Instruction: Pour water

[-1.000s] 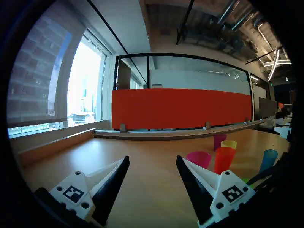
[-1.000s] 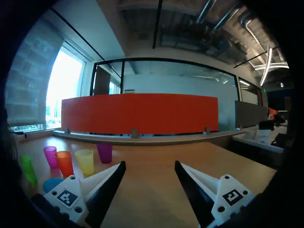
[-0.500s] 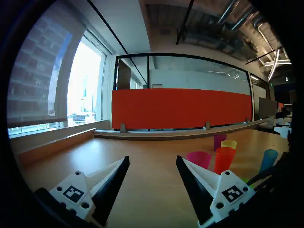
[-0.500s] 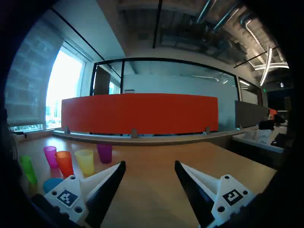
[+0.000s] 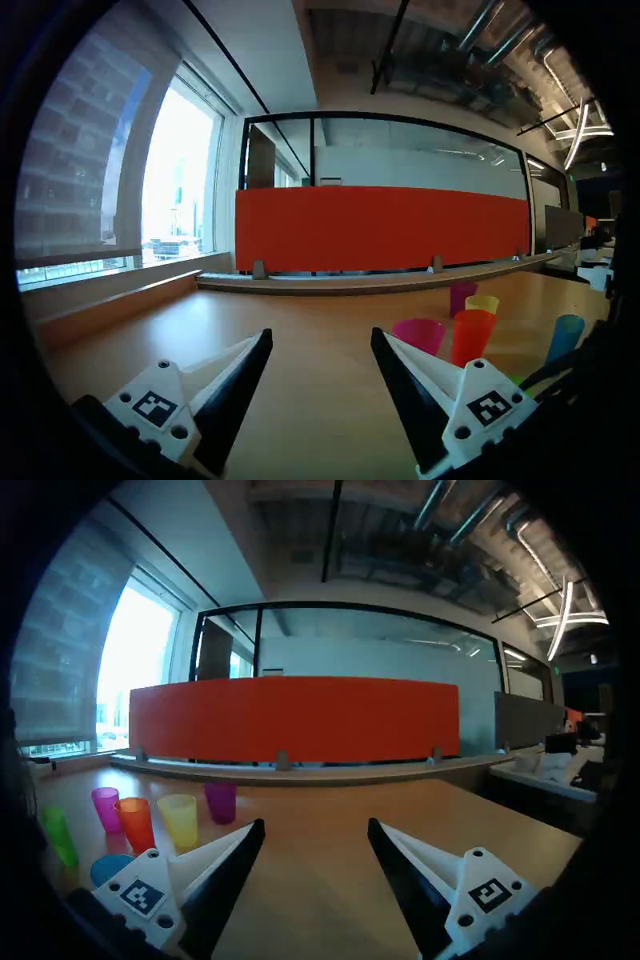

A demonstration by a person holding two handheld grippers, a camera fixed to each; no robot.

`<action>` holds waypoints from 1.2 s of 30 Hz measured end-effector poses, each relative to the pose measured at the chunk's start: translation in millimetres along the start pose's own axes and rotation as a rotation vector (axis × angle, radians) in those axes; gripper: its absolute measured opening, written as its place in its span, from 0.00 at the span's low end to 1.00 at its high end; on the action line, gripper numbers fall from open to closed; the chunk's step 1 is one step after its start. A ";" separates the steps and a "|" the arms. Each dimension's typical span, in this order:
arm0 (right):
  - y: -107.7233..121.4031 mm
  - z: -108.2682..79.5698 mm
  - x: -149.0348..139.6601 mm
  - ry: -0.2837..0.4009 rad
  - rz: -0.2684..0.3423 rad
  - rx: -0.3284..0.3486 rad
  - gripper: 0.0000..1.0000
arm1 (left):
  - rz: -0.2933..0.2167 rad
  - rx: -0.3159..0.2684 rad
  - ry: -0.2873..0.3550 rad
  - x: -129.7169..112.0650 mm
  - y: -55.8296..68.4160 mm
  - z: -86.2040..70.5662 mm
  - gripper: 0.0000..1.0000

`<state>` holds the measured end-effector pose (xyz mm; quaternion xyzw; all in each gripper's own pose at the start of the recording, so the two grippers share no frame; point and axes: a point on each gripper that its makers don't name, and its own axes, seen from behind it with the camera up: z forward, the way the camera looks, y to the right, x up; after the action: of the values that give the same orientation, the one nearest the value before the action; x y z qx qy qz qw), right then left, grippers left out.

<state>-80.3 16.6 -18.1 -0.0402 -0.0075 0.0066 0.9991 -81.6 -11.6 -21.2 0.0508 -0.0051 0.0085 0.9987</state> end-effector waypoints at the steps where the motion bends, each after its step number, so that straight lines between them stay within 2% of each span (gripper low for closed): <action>1: -0.1 -0.1 0.0 0.000 0.000 0.000 1.00 | 0.000 0.000 0.000 0.0 -0.1 0.1 0.91; 36: 1.9 0.6 -4.7 0.002 -0.001 0.000 1.00 | 0.000 0.000 0.000 0.3 0.9 0.0 0.91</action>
<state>-85.1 18.4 -17.7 -0.0401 -0.0066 0.0058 0.9992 -81.3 -10.7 -21.0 0.0509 -0.0050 0.0086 0.9987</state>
